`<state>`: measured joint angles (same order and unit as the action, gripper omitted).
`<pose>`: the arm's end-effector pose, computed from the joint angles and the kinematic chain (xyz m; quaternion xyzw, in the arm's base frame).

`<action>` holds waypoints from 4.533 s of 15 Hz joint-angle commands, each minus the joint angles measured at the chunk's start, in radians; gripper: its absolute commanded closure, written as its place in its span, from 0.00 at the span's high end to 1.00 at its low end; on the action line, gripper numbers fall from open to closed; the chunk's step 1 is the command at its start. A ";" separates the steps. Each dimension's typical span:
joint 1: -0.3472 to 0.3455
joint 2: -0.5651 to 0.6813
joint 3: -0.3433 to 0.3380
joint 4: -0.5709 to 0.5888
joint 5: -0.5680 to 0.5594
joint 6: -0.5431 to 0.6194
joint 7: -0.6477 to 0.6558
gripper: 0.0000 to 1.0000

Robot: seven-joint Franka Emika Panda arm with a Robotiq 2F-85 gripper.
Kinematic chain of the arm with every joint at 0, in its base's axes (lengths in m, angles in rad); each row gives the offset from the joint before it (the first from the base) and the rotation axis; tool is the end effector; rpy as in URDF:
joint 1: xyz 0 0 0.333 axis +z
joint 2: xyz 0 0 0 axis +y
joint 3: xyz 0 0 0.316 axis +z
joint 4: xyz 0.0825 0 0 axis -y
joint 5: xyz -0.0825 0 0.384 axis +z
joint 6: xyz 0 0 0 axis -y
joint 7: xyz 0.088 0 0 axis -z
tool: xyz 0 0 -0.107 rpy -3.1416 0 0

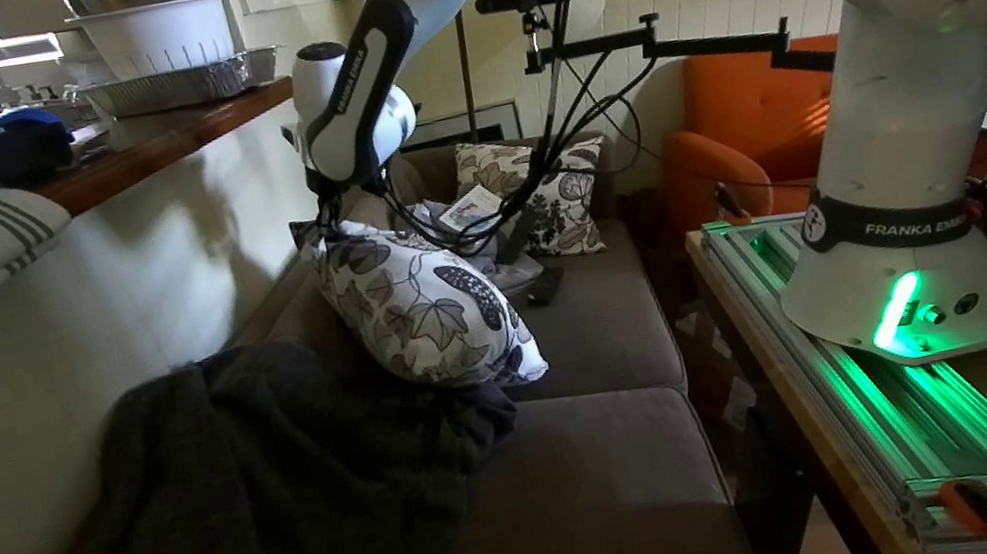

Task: Stretch out the blanket then move the pillow to the right

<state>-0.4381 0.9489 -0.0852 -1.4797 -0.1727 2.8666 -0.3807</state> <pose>0.6552 -0.3508 0.1545 0.9734 0.0313 0.1632 0.1579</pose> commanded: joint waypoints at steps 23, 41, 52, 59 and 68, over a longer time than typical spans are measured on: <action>-0.206 0.260 -0.038 0.889 0.300 -0.635 0.589 0.03; -0.195 0.382 -0.058 1.013 0.297 -0.432 0.819 0.03; -0.249 0.399 -0.062 1.129 0.294 -0.499 1.085 0.03; -0.283 0.353 -0.095 1.041 0.277 -0.414 1.274 0.03; -0.299 0.360 -0.190 1.038 0.239 -0.360 1.593 0.39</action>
<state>-0.7337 1.3245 -0.2322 -0.4545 0.0949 2.4505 1.0740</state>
